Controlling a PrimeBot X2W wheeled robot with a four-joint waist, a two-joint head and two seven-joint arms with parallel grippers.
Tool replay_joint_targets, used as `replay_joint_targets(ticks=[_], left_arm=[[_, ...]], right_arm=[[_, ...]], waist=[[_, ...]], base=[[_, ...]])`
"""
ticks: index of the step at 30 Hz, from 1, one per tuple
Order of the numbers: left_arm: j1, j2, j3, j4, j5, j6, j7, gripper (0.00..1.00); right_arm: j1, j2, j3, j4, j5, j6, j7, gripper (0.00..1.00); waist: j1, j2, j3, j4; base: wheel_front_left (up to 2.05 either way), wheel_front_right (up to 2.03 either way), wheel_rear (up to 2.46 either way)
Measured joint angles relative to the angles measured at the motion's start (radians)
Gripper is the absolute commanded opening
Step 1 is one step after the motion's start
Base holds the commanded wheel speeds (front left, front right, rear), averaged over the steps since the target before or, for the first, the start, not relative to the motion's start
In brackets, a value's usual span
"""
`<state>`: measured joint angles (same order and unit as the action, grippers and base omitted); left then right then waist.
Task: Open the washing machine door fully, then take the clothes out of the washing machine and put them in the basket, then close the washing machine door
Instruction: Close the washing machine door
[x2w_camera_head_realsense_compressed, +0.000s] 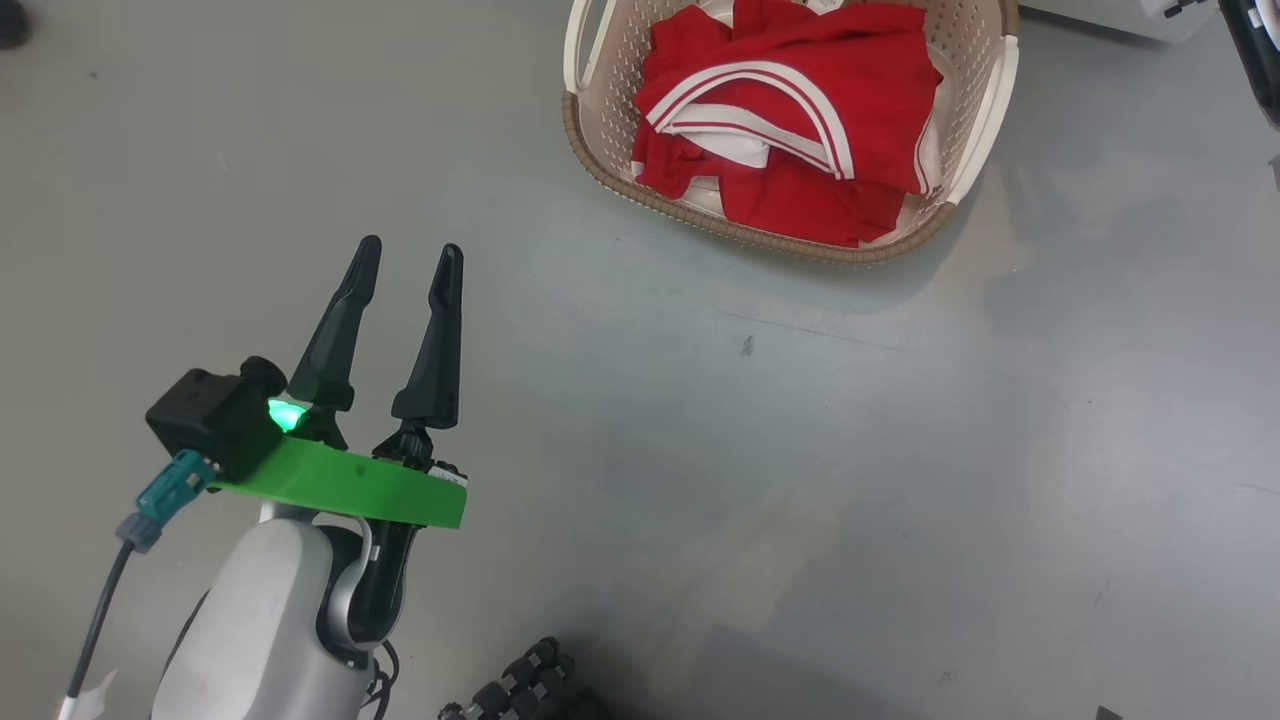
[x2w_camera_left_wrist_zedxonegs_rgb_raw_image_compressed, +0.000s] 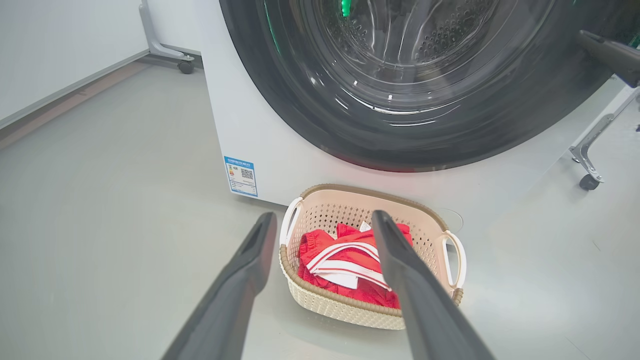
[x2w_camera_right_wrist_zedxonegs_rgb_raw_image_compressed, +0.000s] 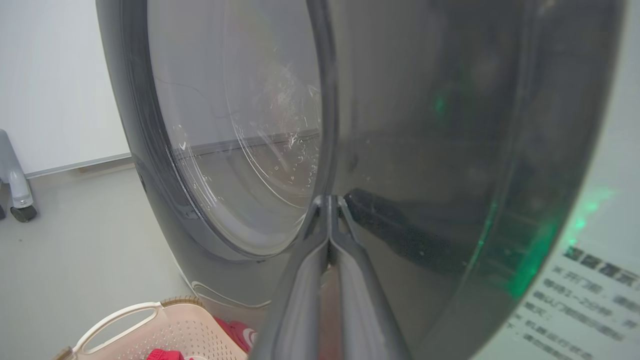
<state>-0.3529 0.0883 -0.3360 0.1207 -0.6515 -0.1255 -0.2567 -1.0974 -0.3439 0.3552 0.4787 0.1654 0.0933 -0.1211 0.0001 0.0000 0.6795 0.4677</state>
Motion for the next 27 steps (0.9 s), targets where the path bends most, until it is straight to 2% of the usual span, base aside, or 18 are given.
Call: replay_joint_targets(ticks=[13,20,27], left_arm=[[-0.005,-0.003,-0.002,0.024,0.000,0.000,0.000,1.00],[-0.009,-0.002,0.001,0.037,0.002,0.000,0.000,1.00],[-0.004,0.009,0.004,0.055,0.018,0.000,0.000,1.00]], right_arm=[[0.007,0.007,0.001,0.076,0.001,-0.004,-0.047,0.00],[0.076,0.006,-0.010,0.130,0.017,-0.016,-0.088,0.00],[0.180,0.043,-0.014,0.167,0.039,-0.016,-0.116,0.00]], waist=[[0.0000,0.0000,-0.028,0.005],[0.0000,0.0000,-0.077,0.000],[0.0000,0.0000,-0.158,-0.018]], base=[[0.00,0.00,0.00],[0.00,0.00,0.00],[0.00,0.00,0.00]])
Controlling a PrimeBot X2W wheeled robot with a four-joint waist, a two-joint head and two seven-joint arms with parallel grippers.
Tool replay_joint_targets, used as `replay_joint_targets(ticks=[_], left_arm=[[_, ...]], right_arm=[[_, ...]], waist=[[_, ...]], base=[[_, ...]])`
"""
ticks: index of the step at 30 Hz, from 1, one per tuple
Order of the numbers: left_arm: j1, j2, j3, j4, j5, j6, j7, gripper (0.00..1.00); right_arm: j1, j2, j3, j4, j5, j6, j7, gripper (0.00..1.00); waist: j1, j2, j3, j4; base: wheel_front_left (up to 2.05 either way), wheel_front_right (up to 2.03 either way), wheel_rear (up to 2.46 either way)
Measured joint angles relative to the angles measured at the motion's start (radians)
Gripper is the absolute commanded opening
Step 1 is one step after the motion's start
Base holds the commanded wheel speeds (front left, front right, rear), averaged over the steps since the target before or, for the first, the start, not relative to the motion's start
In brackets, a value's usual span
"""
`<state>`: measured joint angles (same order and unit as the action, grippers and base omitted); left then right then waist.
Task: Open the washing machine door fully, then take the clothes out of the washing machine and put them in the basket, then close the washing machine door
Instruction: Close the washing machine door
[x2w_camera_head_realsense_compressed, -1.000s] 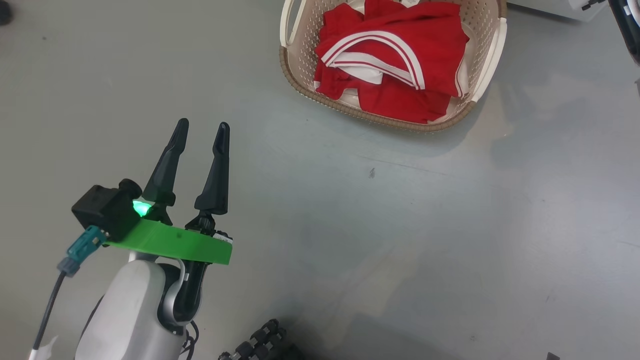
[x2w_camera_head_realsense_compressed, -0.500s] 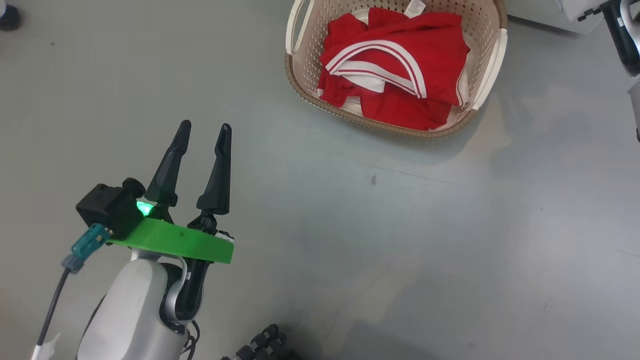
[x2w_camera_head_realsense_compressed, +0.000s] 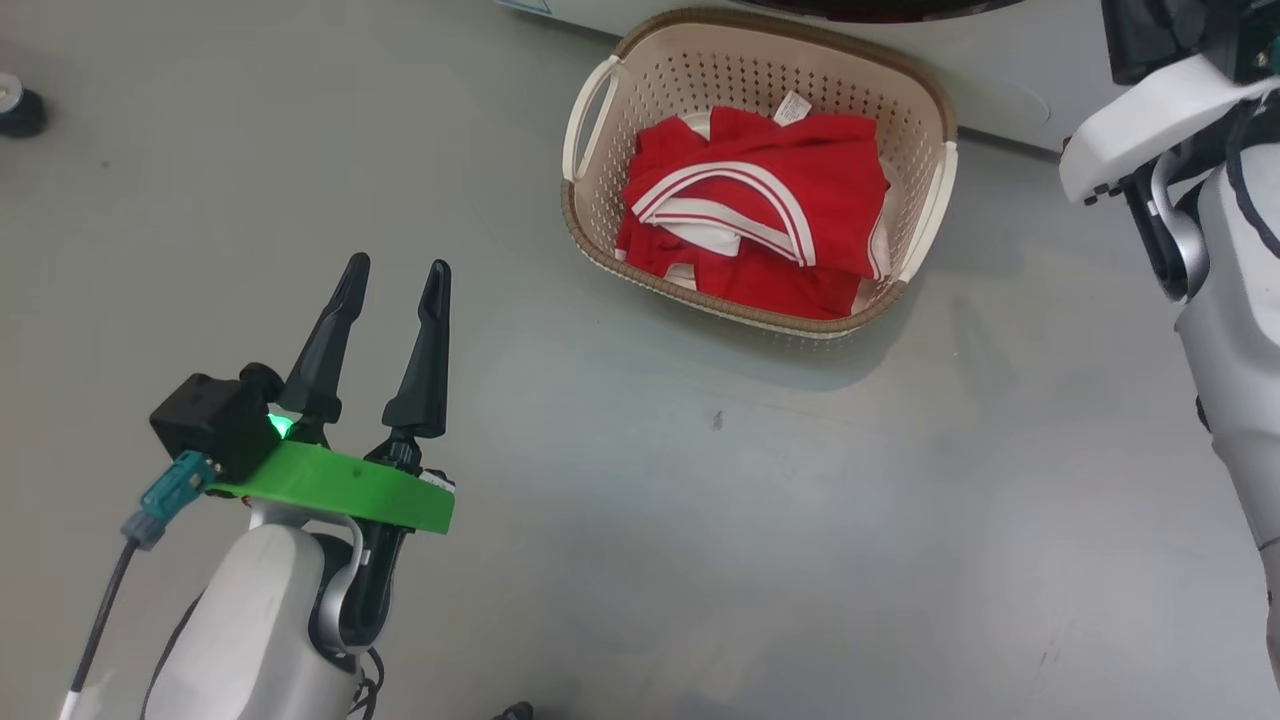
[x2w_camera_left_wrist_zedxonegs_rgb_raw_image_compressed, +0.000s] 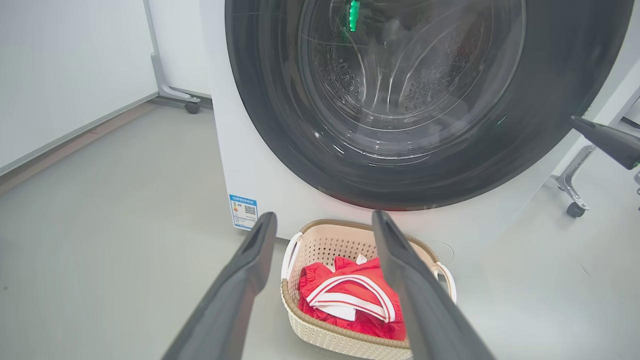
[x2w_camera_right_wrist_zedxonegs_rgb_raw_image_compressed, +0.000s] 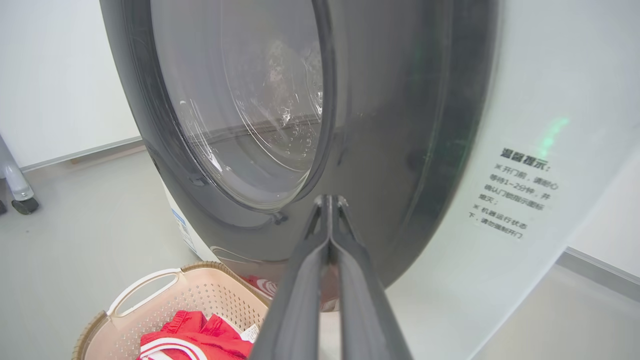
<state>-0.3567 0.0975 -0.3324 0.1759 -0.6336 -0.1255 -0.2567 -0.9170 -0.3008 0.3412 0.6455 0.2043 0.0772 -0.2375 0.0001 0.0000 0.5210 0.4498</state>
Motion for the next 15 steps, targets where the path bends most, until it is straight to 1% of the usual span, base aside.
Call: replay_joint_targets(ticks=[3,8,9,12,15], left_arm=[[0.014,0.009,0.004,0.008,0.006,0.000,0.000,1.00],[0.048,0.022,0.007,0.019,0.013,0.000,0.000,1.00],[0.054,0.023,0.008,0.021,0.019,0.000,0.000,1.00],[0.075,0.030,0.018,0.027,0.039,0.000,0.000,1.00],[0.102,0.039,0.033,0.035,0.045,0.000,0.000,1.00]], right_arm=[[0.036,0.019,-0.014,0.002,0.029,-0.001,-0.006,0.00],[0.103,0.047,-0.021,-0.001,0.046,-0.002,-0.015,0.00],[0.121,0.052,-0.026,-0.001,0.053,-0.009,-0.015,0.00],[0.185,0.065,-0.034,-0.002,0.060,-0.012,-0.015,0.00],[0.251,0.087,-0.043,-0.014,0.070,-0.028,-0.015,0.00]], waist=[[0.0000,0.0000,-0.036,-0.011],[0.0000,0.0000,-0.098,-0.036],[0.0000,0.0000,-0.111,-0.042],[0.0000,0.0000,-0.149,-0.062],[0.0000,0.0000,-0.188,-0.083]], base=[[0.00,0.00,0.00],[0.00,0.00,0.00],[0.00,0.00,0.00],[0.00,0.00,0.00],[0.00,0.00,0.00]])
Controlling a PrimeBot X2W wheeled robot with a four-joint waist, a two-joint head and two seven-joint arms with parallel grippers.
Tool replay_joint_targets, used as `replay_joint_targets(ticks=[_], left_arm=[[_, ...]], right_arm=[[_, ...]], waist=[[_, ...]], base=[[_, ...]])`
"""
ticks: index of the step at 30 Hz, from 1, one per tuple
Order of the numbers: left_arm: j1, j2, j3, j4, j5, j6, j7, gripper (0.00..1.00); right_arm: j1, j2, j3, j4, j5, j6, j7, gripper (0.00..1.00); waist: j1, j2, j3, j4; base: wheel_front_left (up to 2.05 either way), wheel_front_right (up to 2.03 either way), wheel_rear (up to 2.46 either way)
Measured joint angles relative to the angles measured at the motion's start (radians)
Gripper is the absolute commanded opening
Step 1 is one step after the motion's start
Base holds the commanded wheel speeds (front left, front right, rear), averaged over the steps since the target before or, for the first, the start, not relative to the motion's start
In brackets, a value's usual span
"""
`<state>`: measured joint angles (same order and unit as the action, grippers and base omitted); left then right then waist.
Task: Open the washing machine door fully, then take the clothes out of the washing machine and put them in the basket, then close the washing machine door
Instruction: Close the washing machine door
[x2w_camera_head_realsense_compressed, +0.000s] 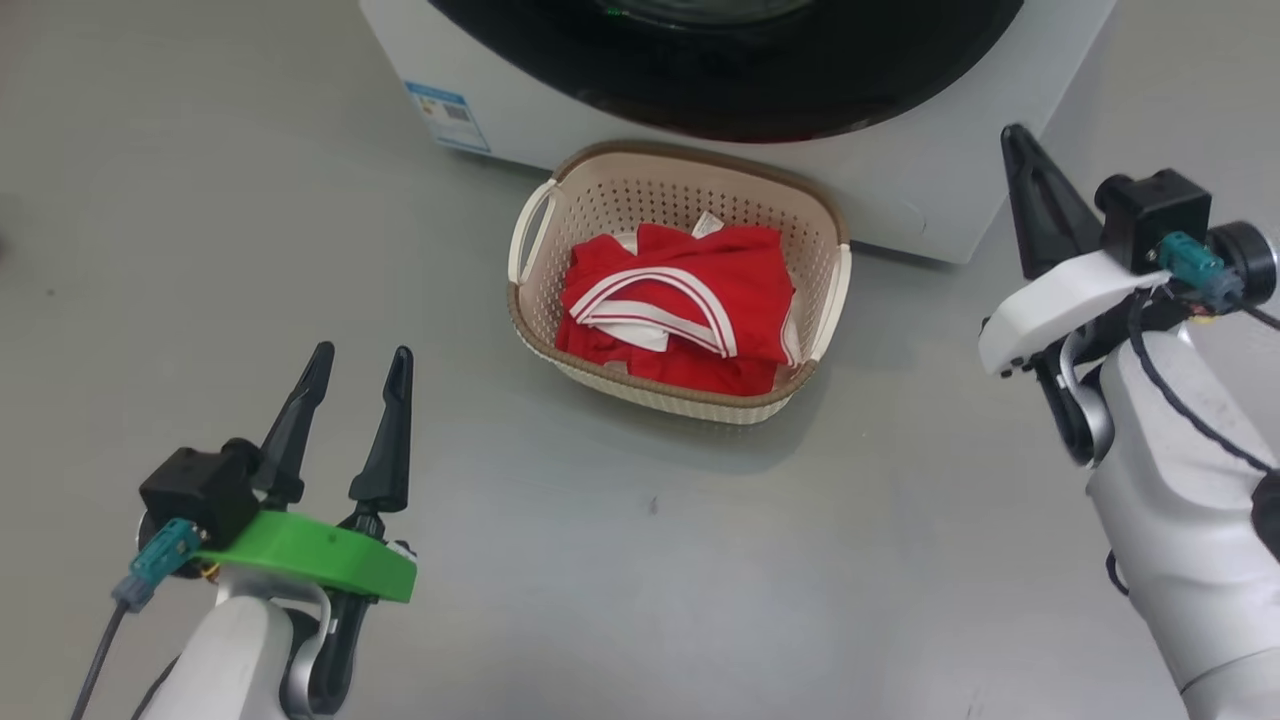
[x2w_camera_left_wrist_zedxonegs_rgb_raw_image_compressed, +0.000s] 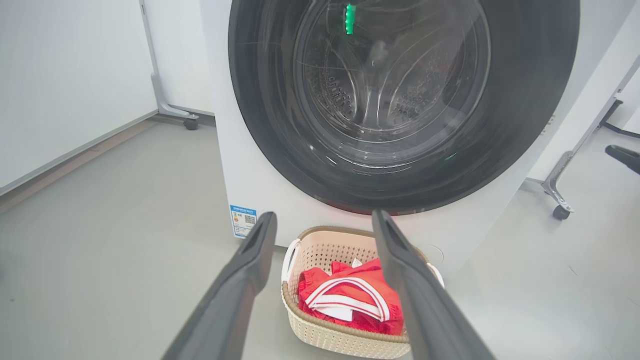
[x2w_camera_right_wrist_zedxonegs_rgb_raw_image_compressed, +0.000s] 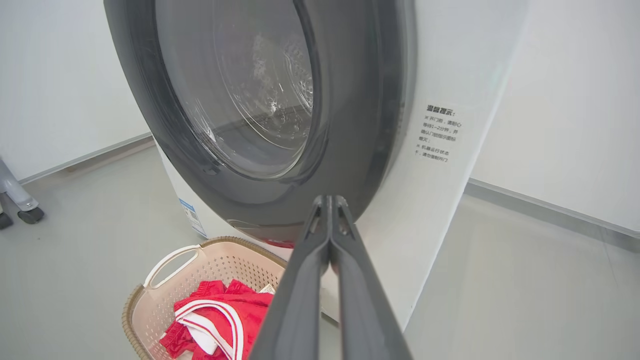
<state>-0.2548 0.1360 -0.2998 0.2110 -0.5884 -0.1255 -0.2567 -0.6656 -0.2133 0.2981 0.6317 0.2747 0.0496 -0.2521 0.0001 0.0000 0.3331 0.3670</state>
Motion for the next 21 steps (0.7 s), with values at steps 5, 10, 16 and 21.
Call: replay_joint_targets(ticks=[5,10,16,21], left_arm=[[0.054,0.011,0.032,0.008,0.005,0.000,0.000,1.00],[0.115,0.021,0.056,0.014,0.013,0.000,0.000,1.00],[0.187,0.025,0.072,0.015,0.026,0.000,0.000,1.00],[0.225,0.028,0.086,0.010,0.033,0.000,0.000,1.00]], right_arm=[[0.086,0.033,-0.020,-0.062,0.019,-0.005,0.000,0.00],[0.186,0.048,-0.039,-0.095,0.033,-0.010,0.000,0.00],[0.279,0.057,-0.055,-0.142,0.035,-0.024,0.000,0.00],[0.343,0.059,-0.059,-0.186,0.040,-0.026,0.000,0.00]], waist=[[0.0000,0.0000,-0.065,-0.041],[0.0000,0.0000,-0.129,-0.088],[0.0000,0.0000,-0.200,-0.151],[0.0000,0.0000,-0.247,-0.205]], base=[[0.00,0.00,0.00],[0.00,0.00,0.00],[0.00,0.00,0.00],[0.00,0.00,0.00]])
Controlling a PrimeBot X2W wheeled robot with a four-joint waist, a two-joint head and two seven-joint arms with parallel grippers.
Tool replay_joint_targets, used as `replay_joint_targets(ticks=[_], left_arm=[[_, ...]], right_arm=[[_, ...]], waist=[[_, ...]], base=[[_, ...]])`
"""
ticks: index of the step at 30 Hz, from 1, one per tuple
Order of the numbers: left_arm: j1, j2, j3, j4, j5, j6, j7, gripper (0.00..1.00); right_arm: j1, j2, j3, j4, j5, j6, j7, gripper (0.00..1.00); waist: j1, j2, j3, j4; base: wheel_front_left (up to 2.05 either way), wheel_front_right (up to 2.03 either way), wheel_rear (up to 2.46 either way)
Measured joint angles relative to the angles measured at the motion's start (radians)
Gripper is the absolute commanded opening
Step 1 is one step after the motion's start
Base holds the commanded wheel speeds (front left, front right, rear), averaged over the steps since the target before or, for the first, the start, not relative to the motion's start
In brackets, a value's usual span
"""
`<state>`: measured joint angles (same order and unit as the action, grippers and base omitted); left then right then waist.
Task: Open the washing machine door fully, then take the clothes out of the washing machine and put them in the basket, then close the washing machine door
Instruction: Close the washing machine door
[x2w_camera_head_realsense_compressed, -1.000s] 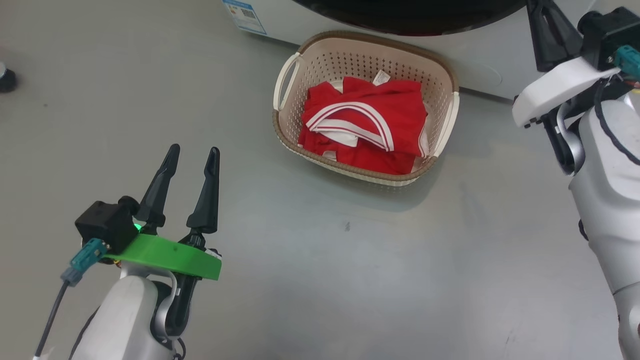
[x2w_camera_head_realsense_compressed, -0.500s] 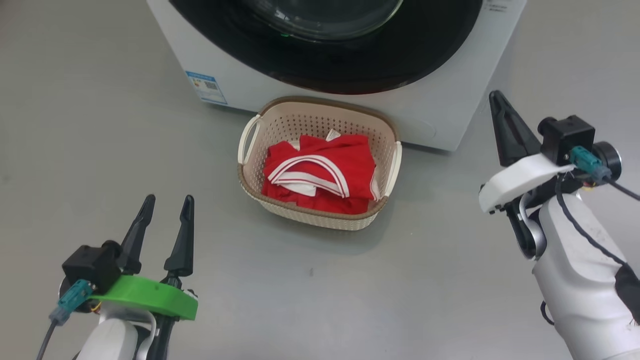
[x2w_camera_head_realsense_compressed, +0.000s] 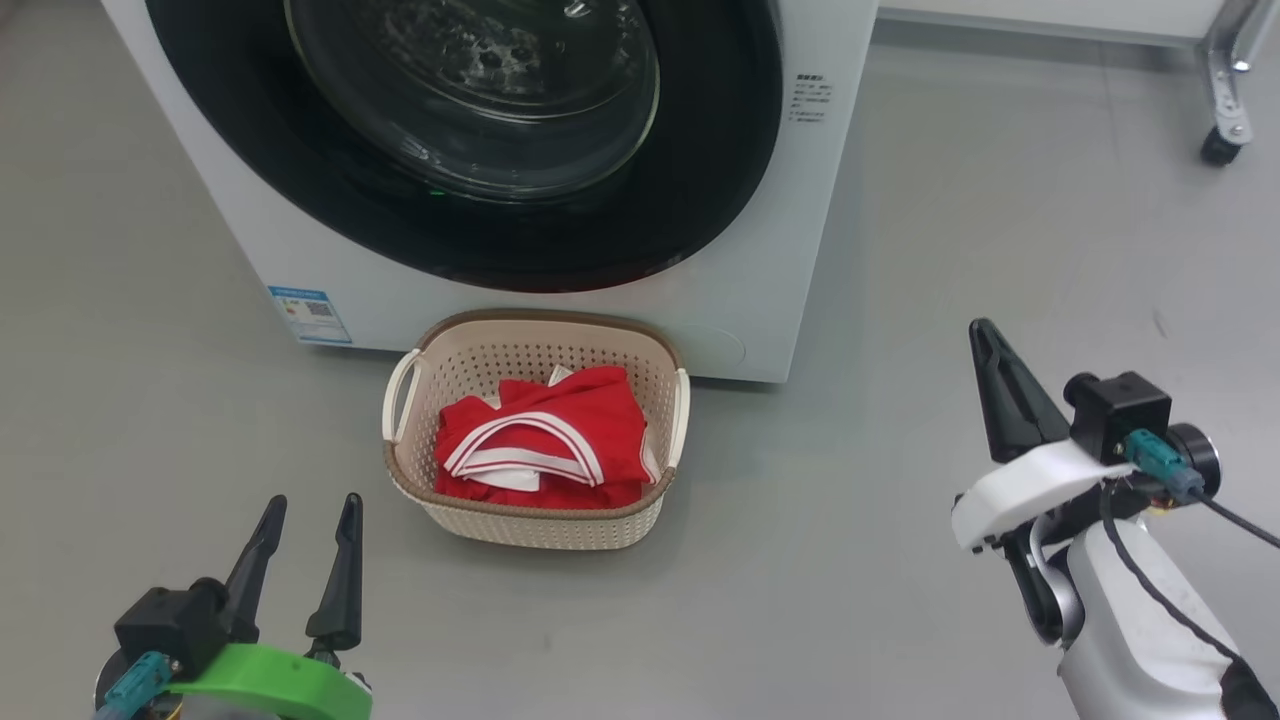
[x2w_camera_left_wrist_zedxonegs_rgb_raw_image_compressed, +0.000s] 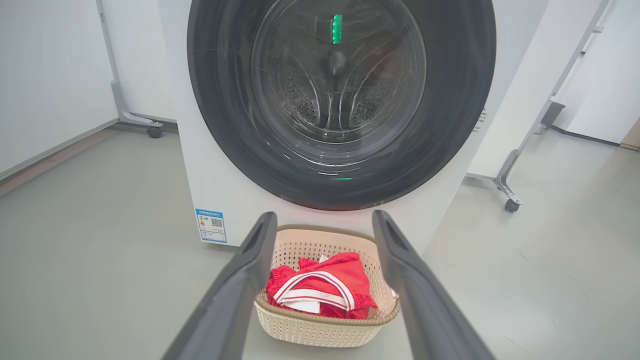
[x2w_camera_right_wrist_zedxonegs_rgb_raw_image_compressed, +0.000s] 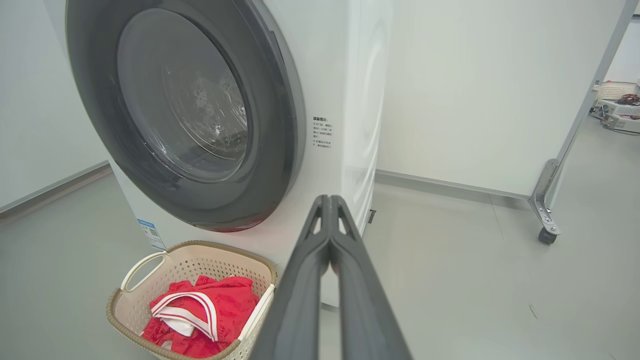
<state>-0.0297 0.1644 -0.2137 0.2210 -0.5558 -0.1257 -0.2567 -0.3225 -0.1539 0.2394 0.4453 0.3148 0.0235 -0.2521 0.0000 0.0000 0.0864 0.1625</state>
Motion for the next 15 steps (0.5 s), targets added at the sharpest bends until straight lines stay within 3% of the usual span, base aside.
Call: replay_joint_targets(ticks=[15], left_arm=[[0.040,0.001,0.027,-0.033,0.022,0.000,0.000,1.00]], right_arm=[[0.211,0.022,-0.062,-0.127,0.002,-0.044,0.000,0.00]], waist=[[0.0000,0.0000,-0.062,-0.089]], base=[[0.00,0.00,0.00]])
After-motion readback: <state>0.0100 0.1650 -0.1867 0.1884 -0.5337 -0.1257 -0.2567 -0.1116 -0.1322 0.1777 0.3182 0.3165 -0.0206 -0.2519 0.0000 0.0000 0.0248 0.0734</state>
